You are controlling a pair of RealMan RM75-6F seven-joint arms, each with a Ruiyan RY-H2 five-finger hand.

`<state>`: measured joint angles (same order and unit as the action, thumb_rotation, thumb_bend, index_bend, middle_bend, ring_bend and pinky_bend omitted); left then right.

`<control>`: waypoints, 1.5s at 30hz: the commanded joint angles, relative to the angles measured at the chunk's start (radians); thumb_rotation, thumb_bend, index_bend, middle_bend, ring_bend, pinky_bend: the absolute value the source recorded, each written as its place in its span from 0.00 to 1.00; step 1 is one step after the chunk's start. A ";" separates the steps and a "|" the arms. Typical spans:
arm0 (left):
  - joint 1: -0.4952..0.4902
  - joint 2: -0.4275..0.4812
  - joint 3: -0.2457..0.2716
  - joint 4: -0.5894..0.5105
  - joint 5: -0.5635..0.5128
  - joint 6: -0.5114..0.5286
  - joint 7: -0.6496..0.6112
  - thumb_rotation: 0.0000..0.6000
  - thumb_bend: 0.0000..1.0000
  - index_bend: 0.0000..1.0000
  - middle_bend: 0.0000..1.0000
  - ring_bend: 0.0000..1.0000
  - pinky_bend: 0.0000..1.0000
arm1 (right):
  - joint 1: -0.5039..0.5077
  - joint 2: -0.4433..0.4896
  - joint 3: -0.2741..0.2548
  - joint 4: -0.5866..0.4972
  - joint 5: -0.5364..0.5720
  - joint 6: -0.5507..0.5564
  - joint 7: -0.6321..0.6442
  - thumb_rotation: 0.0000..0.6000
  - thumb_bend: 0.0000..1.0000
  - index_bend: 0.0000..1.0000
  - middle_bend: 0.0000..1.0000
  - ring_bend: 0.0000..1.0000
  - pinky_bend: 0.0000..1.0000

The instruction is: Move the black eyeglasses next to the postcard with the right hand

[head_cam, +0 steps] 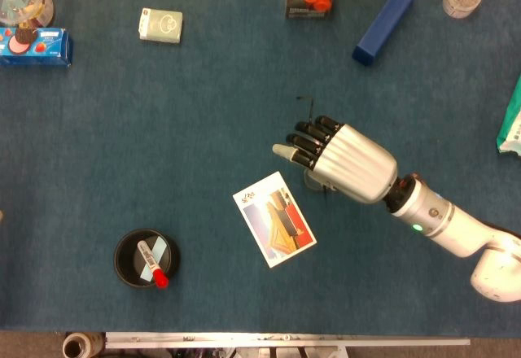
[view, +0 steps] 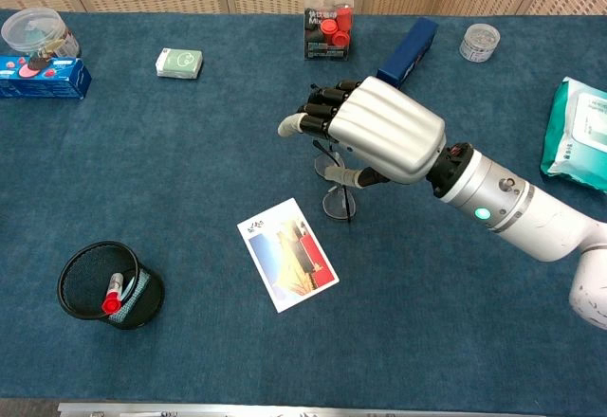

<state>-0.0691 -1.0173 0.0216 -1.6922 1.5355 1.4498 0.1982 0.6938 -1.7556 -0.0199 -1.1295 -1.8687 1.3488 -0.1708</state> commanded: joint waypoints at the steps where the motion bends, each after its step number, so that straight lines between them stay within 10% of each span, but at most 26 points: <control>1: -0.001 0.004 0.002 -0.001 0.001 -0.003 -0.003 1.00 0.00 0.57 0.46 0.38 0.46 | -0.002 -0.004 0.000 0.011 0.004 0.001 0.003 1.00 0.21 0.30 0.40 0.31 0.44; 45: -0.002 0.014 0.010 -0.012 0.004 -0.011 0.003 1.00 0.00 0.56 0.46 0.38 0.46 | 0.002 -0.135 -0.015 0.316 0.070 -0.037 0.169 1.00 0.21 0.30 0.40 0.31 0.44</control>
<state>-0.0712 -1.0035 0.0314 -1.7037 1.5400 1.4391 0.2013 0.6947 -1.8854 -0.0339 -0.8195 -1.8005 1.3123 -0.0068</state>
